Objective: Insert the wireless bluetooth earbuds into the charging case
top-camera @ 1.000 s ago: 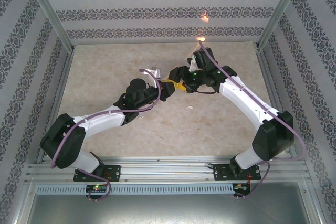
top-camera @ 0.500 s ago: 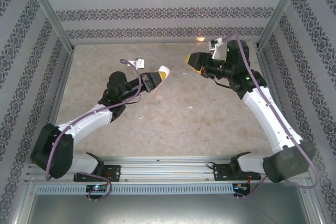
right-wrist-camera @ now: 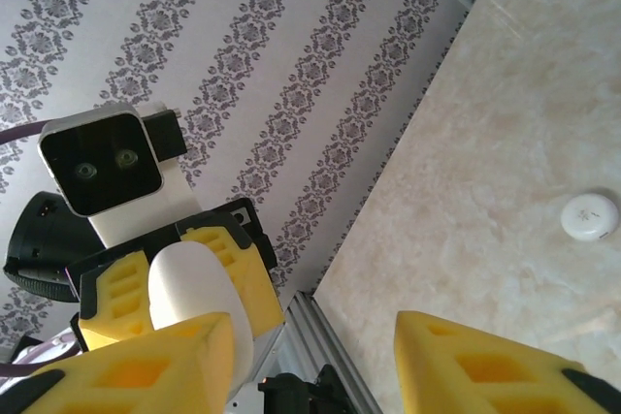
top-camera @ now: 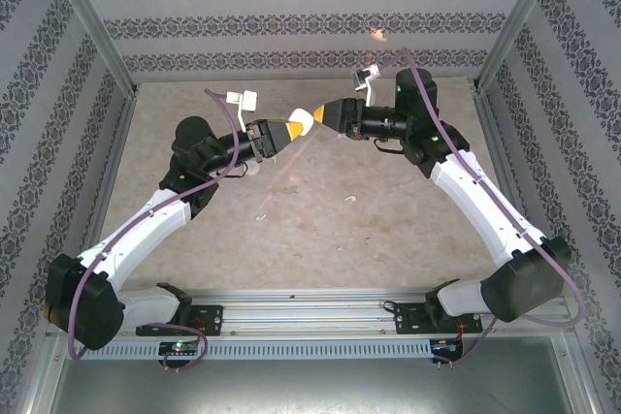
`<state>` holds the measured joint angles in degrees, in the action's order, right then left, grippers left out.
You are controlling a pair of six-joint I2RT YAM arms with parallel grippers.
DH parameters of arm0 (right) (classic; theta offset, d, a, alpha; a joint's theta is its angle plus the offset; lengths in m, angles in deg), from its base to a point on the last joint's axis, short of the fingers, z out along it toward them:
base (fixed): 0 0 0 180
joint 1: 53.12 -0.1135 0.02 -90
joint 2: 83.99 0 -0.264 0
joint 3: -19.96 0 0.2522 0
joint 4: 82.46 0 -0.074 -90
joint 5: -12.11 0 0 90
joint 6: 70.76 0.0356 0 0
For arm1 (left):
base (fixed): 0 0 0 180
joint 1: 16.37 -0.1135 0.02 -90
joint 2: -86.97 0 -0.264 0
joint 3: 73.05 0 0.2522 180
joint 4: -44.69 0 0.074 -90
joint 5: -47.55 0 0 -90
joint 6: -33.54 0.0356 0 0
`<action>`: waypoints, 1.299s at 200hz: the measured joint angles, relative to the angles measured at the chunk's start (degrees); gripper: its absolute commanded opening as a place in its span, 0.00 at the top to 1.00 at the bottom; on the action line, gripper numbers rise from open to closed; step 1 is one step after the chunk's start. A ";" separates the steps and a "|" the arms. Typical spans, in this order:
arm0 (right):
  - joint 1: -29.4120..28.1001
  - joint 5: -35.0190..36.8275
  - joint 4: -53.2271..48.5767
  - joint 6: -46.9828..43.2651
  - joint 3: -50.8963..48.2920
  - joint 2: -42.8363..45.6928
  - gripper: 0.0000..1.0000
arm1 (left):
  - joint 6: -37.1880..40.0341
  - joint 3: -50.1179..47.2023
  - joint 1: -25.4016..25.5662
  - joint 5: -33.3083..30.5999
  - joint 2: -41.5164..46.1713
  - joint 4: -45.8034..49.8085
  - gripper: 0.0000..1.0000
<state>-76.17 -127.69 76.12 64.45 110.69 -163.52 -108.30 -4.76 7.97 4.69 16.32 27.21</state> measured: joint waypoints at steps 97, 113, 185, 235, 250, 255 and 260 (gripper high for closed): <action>-1.38 -1.51 8.24 4.66 -1.29 -0.26 0.35 | -1.40 1.29 -1.25 2.84 -0.13 1.75 0.83; -3.02 -2.34 10.67 5.88 -1.53 -0.33 0.34 | -1.84 1.29 -1.51 3.85 -0.17 2.25 0.84; -5.33 -4.04 13.07 7.26 -1.44 -2.27 0.70 | -4.72 1.09 -2.73 6.56 -0.11 1.86 0.83; -5.29 -4.52 11.23 5.75 -1.07 -2.25 0.54 | -5.46 0.04 -3.19 7.72 0.81 1.73 0.83; -5.16 -4.37 10.49 5.42 -0.98 -2.01 0.55 | -5.46 -0.24 -3.61 7.72 1.05 1.79 0.83; -5.01 -4.28 10.43 5.42 -0.98 -1.92 0.57 | -5.46 -0.28 -3.76 7.74 1.09 1.79 0.83; -4.85 -4.26 10.45 5.44 -0.98 -1.86 0.59 | -5.46 -0.31 -3.82 7.74 1.18 1.84 0.83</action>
<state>-81.02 -131.96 86.56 69.90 109.71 -165.38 -113.76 -5.07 4.14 12.42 17.50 29.05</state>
